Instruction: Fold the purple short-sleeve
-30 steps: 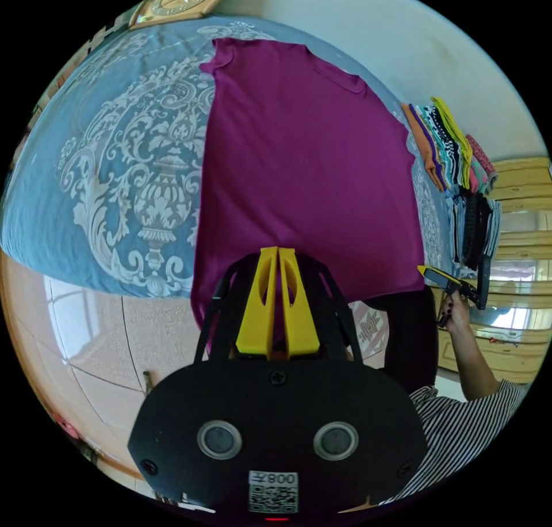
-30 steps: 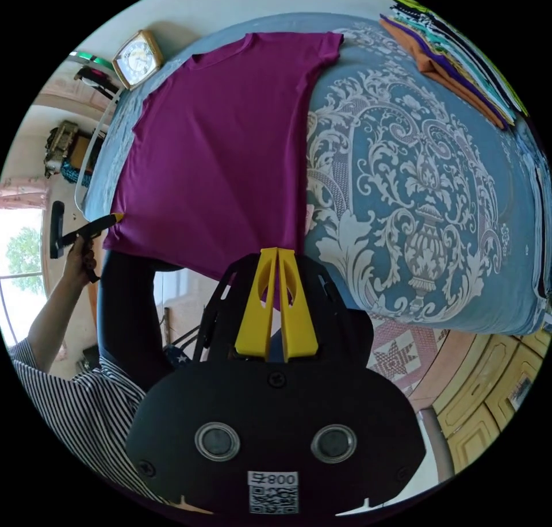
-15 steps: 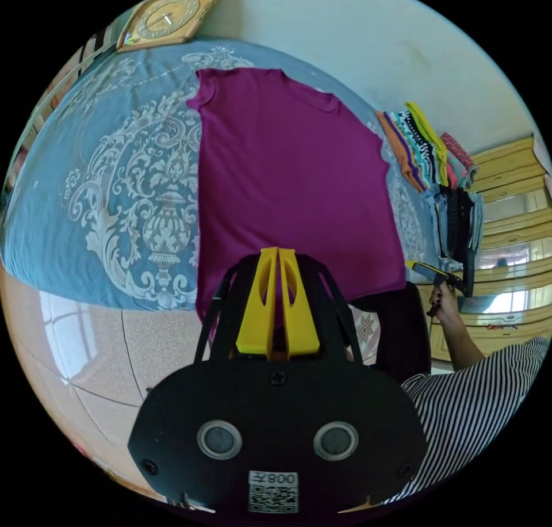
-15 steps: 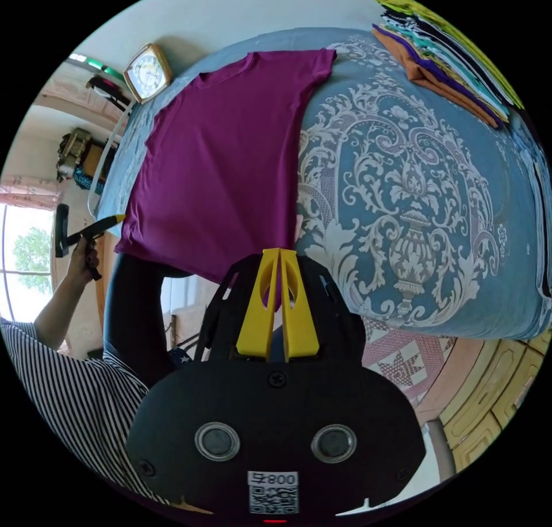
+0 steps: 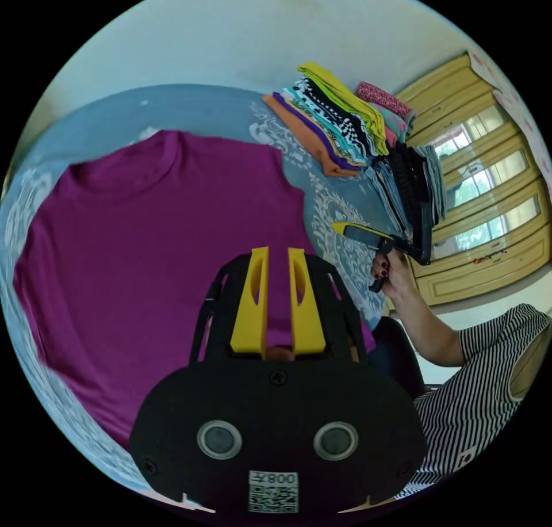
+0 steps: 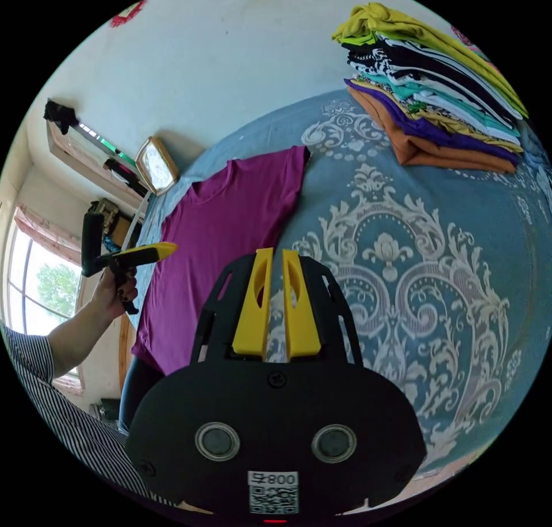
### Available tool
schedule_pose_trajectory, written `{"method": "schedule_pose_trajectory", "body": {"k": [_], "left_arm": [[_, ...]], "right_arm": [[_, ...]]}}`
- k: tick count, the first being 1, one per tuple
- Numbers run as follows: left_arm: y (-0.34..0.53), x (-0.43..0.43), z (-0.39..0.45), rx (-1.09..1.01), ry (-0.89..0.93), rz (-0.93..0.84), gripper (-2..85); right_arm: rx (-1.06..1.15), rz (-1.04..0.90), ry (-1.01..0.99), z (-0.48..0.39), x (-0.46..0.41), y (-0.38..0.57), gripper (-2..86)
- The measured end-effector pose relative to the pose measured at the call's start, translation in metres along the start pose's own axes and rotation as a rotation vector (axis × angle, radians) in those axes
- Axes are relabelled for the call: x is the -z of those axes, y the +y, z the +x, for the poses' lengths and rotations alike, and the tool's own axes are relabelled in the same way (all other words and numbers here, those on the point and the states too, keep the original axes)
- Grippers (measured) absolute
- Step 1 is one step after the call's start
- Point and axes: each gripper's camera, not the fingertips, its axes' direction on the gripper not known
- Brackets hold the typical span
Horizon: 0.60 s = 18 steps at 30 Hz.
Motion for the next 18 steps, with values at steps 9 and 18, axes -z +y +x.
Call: {"method": "schedule_pose_trajectory", "body": {"k": [9, 18], "left_arm": [[-0.264, -0.013, 0.069, -0.19, -0.076, -0.07, 7.9], [-0.439, -0.016, 0.134, -0.345, -0.228, -0.202, 9.6]], "right_arm": [[0.039, 0.067, -0.052, 0.018, -0.07, -0.007, 6.0], [0.074, 0.046, -0.045, 0.019, -0.133, -0.011, 6.4]]}}
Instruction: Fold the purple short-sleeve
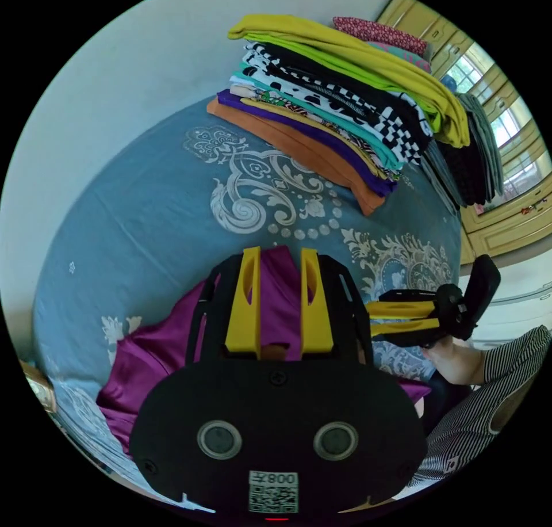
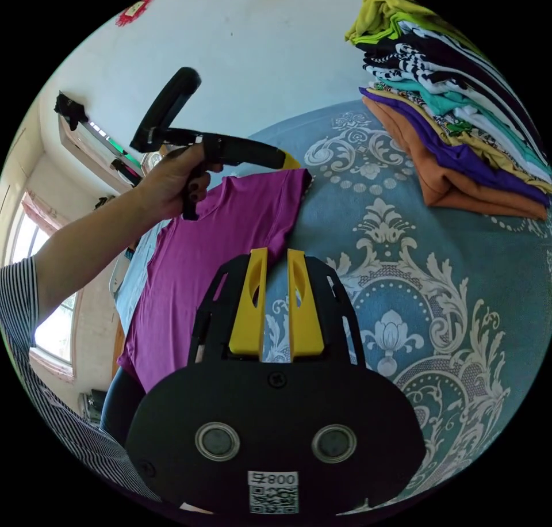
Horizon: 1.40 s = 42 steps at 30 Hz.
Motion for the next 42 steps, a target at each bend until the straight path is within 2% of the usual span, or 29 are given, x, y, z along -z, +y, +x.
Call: {"method": "schedule_pose_trajectory", "body": {"k": [9, 17, 21, 29, 34, 42], "left_arm": [[-0.112, 0.019, 0.005, -0.128, -0.121, -0.136, 8.6], [-0.16, 0.054, -0.014, -0.12, -0.128, -0.1, 1.7], [-0.164, 0.075, -0.031, -0.089, -0.081, -0.025, 1.1], [-0.129, 0.109, -0.106, 0.084, 0.097, 0.149, 1.1], [-0.1, 0.094, -0.151, 0.2, 0.16, 0.155, 1.3], [-0.076, 0.056, -0.183, 0.258, 0.143, 0.128, 2.0]], "right_arm": [[-0.023, -0.032, -0.014, 0.0, -0.053, 0.004, 4.1], [-0.029, -0.063, 0.008, -0.008, -0.094, 0.001, 1.6], [-0.022, -0.033, 0.005, -0.018, -0.108, 0.001, 1.0], [0.152, 0.014, -0.055, -0.066, -0.124, -0.008, 0.7], [0.241, -0.065, -0.038, -0.092, -0.158, -0.017, 0.6], [0.247, -0.151, -0.071, -0.097, -0.196, -0.035, 0.7]]}}
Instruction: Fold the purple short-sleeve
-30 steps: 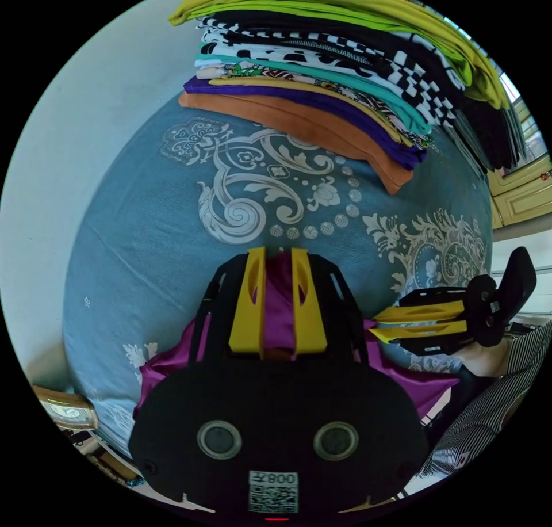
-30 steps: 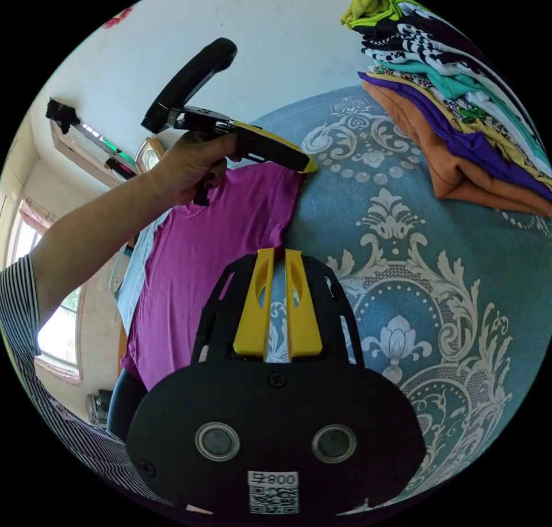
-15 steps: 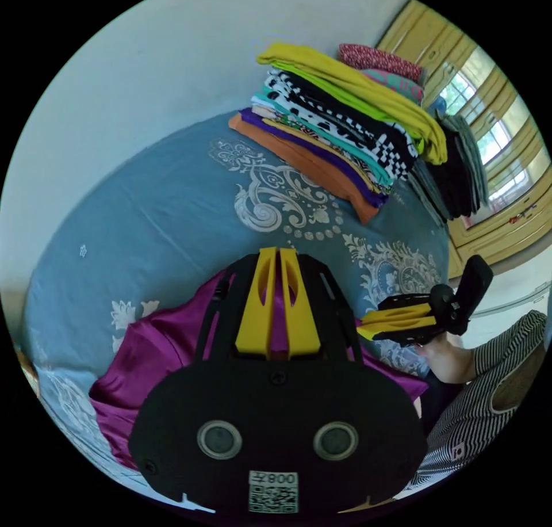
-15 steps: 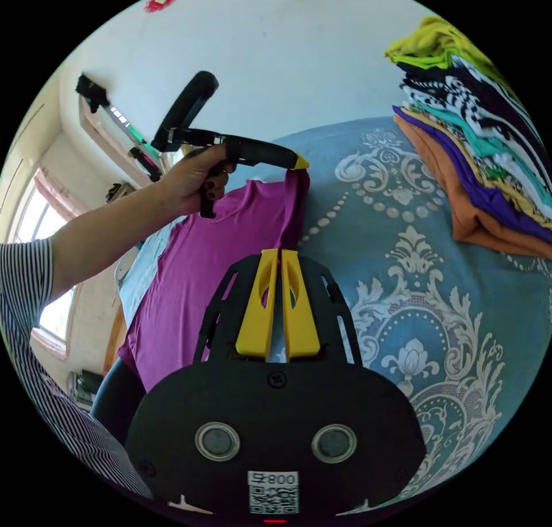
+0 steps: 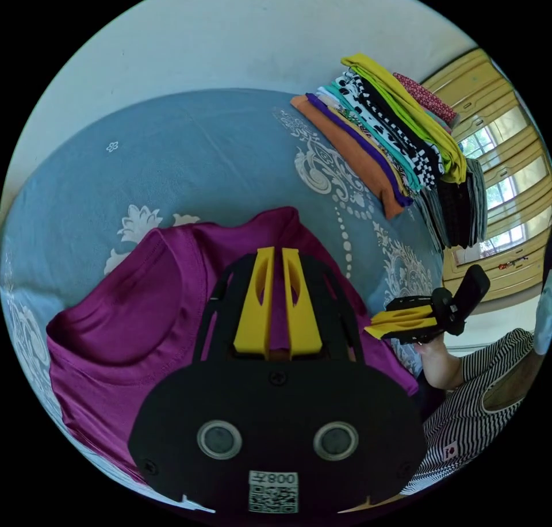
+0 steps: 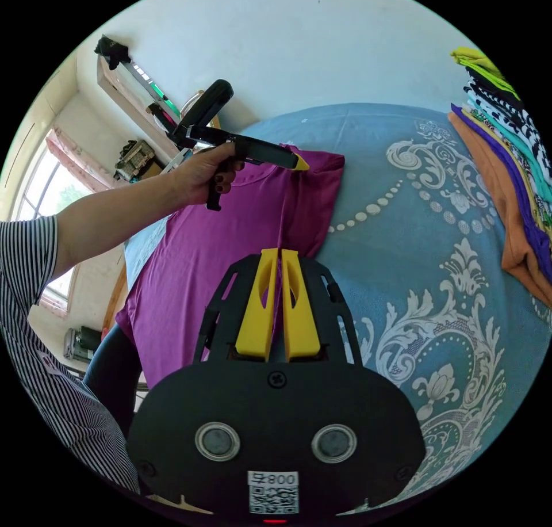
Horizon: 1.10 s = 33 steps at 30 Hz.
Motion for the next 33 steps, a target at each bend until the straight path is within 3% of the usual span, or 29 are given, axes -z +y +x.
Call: {"method": "schedule_pose_trajectory", "body": {"k": [9, 12, 21, 24, 33], "left_arm": [[0.029, -0.028, -0.015, -0.04, 0.06, 0.076, 1.6], [0.037, -0.062, -0.019, -0.055, -0.046, -0.031, 0.8], [0.078, -0.116, -0.04, -0.061, -0.06, 0.026, 0.2], [0.094, -0.14, -0.053, -0.032, -0.029, 0.025, 0.2], [0.16, -0.207, -0.087, 0.003, 0.046, 0.103, 0.1]], "right_arm": [[0.01, -0.047, -0.031, 0.005, -0.019, -0.029, 0.7], [0.019, -0.081, -0.084, 0.009, -0.023, -0.04, 0.6], [0.002, -0.017, -0.087, 0.024, 0.0, -0.072, 0.2], [-0.038, -0.098, -0.09, 0.034, -0.008, -0.085, 0.1], [-0.075, -0.042, -0.07, 0.039, 0.02, -0.129, 0.0]]}}
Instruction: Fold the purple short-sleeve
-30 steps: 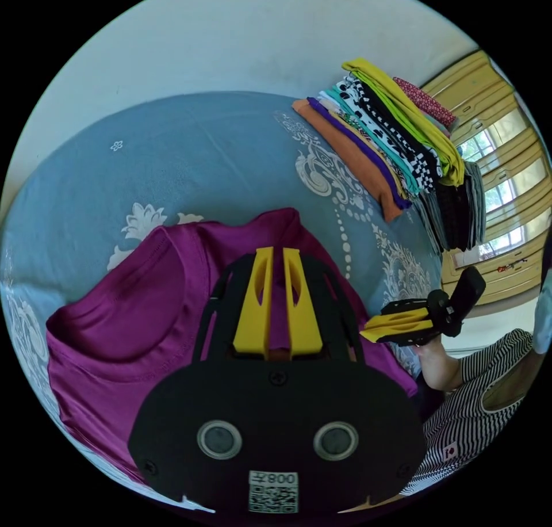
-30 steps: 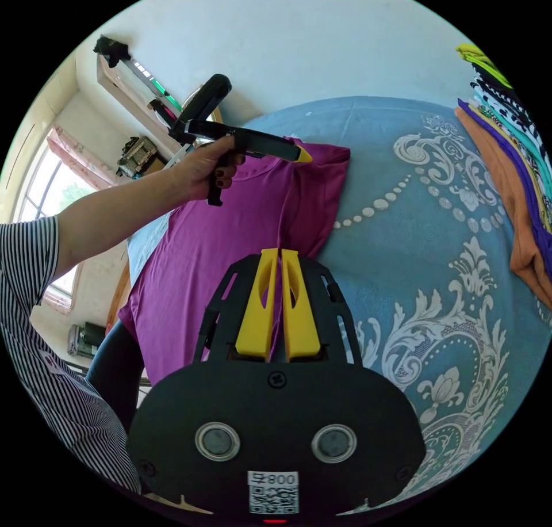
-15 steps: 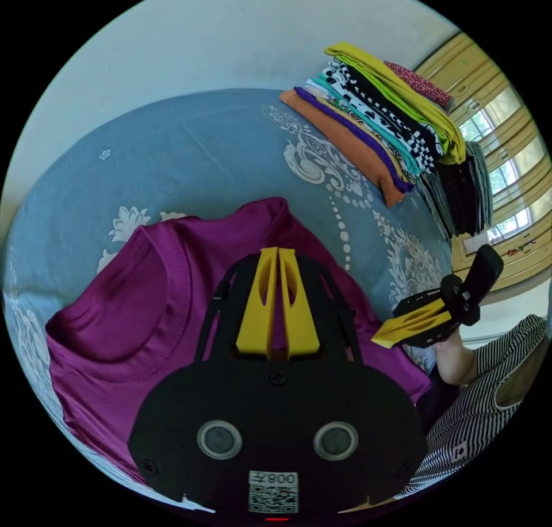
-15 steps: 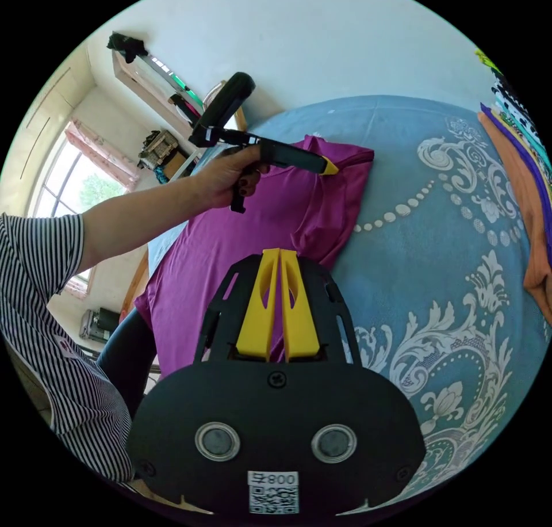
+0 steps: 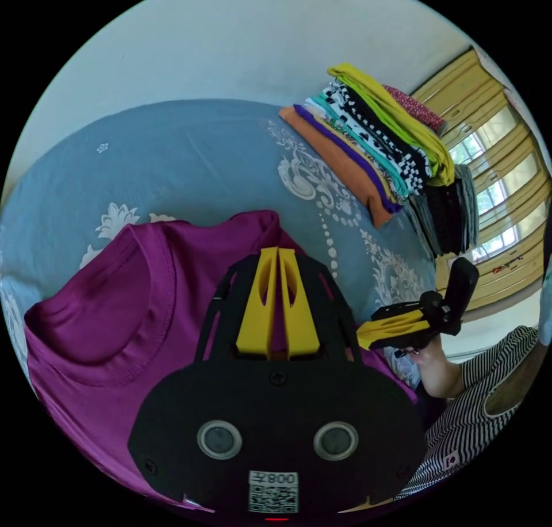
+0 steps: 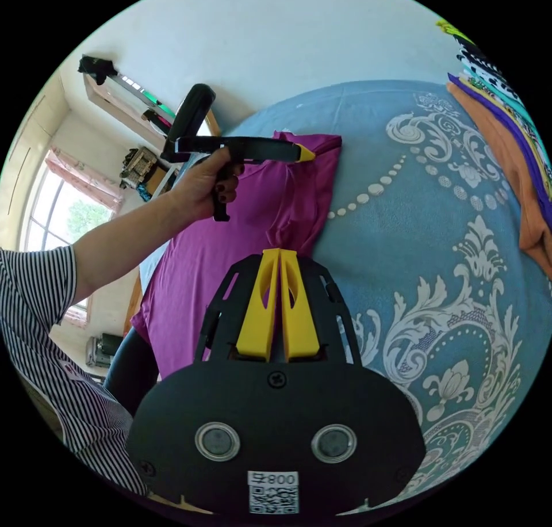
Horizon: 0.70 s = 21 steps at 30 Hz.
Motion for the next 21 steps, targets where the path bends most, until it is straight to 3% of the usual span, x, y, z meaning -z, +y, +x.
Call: {"method": "schedule_pose_trajectory", "body": {"k": [3, 9, 12, 21], "left_arm": [[0.028, -0.031, -0.012, -0.017, -0.009, -0.054, 0.1], [0.091, -0.065, -0.035, -0.037, 0.1, 0.018, 0.1], [0.128, -0.106, -0.046, -0.045, 0.092, -0.101, 0.2], [0.304, -0.118, -0.077, 0.054, 0.249, 0.134, 0.6]], "right_arm": [[-0.013, 0.024, 0.023, -0.002, 0.01, -0.016, 0.0], [-0.028, 0.006, 0.01, -0.009, 0.026, -0.056, 0.0], [-0.052, -0.003, -0.033, -0.01, 0.031, -0.076, 0.0], [-0.029, 0.02, 0.062, -0.053, 0.077, -0.145, 0.0]]}}
